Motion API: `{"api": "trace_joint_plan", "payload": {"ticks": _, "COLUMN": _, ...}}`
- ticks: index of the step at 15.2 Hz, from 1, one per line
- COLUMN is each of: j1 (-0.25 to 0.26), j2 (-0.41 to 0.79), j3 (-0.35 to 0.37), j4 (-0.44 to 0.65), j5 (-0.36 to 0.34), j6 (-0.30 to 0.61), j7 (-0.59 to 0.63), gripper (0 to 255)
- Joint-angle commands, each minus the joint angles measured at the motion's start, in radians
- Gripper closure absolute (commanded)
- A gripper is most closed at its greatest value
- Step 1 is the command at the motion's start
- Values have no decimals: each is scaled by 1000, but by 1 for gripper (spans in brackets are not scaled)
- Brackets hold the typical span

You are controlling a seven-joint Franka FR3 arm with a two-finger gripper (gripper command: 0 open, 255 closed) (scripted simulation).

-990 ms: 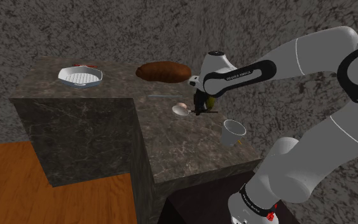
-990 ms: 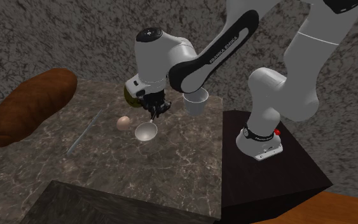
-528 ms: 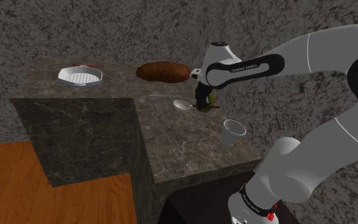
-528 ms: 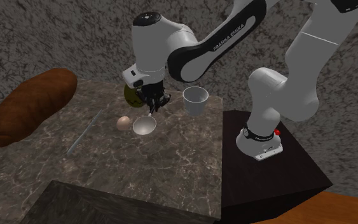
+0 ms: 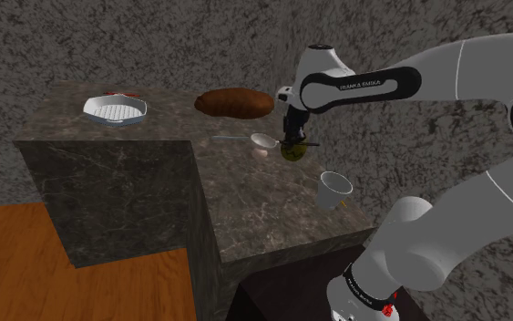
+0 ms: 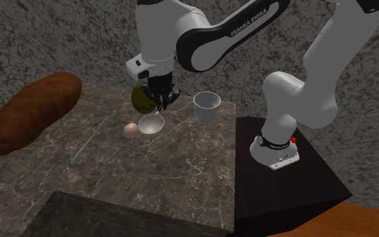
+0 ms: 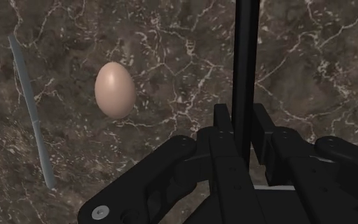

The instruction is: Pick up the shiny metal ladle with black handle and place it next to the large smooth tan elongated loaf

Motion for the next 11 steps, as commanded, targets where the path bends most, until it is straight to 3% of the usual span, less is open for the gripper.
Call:
{"api": "trace_joint_plan", "payload": {"ticks": 1, "j1": 1, "j2": -10, "j3": 5, "j4": 19, "j5": 2, "j6": -30, "j7": -2, "gripper": 255}}
{"api": "trace_joint_plan", "payload": {"ticks": 8, "j1": 4, "j2": -32, "j3": 16, "j4": 83, "j5": 9, "j6": -116, "j7": -11, "gripper": 255}}
{"api": "trace_joint_plan", "payload": {"ticks": 11, "j1": 15, "j2": 94, "j3": -16, "j4": 200, "j5": 49, "j6": -102, "j7": -56, "gripper": 255}}
